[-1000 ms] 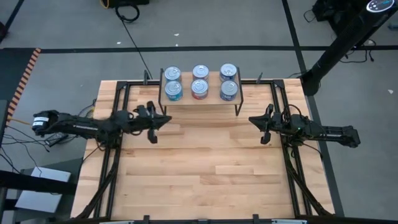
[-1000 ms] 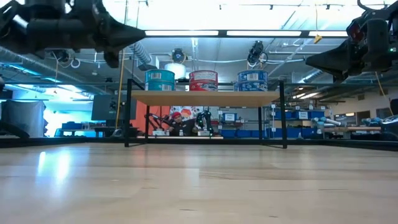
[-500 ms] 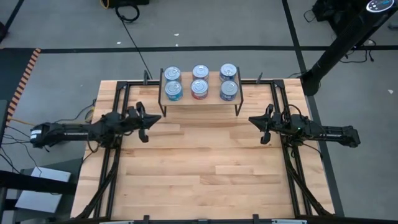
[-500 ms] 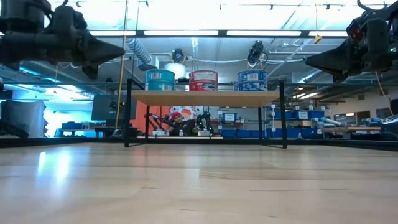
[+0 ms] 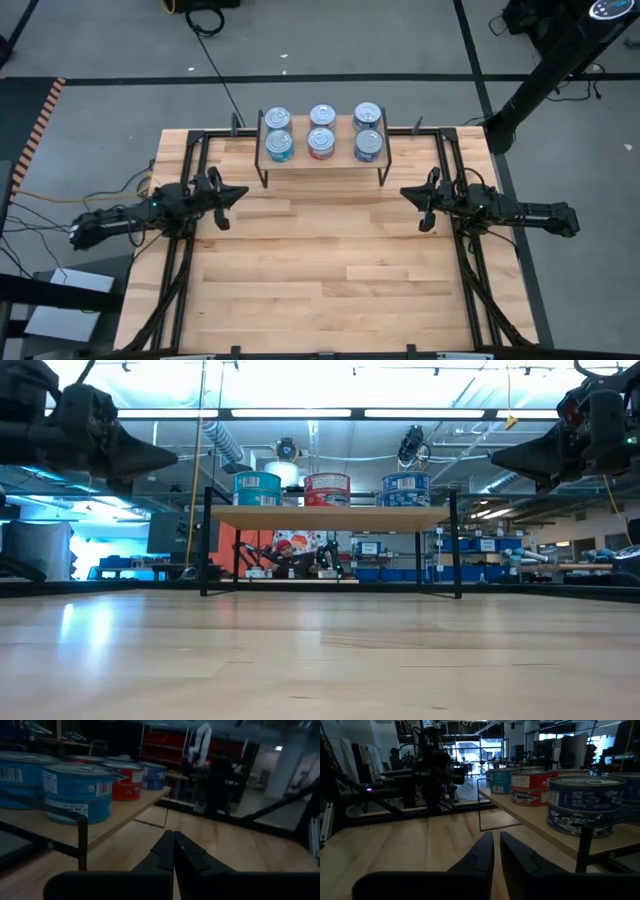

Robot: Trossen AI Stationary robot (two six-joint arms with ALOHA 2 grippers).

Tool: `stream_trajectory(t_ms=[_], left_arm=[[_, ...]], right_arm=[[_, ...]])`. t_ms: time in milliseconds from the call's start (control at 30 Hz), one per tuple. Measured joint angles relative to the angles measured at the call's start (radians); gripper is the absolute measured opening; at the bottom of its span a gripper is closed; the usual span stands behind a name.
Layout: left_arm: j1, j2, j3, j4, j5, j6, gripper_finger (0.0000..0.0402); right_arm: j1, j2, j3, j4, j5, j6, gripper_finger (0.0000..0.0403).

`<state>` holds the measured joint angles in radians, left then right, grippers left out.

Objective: Stack canned seafood by type on shelf
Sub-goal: Return to Home Position

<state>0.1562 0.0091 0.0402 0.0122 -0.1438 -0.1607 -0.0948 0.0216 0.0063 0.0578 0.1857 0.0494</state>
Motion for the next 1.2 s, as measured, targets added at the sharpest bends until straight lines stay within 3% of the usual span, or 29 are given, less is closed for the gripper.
stream_trajectory(t_ms=[200,1200], left_arm=[[0.002,-0.008,-0.032,0.045,-0.081,0.027,0.0007],[0.001,-0.009,-0.032,0.108,-0.067,0.078,0.0007]], right_arm=[[0.000,0.003,0.000,0.005,0.000,0.000,0.0041],[0.000,0.005,0.000,0.008,0.000,0.000,0.0043]])
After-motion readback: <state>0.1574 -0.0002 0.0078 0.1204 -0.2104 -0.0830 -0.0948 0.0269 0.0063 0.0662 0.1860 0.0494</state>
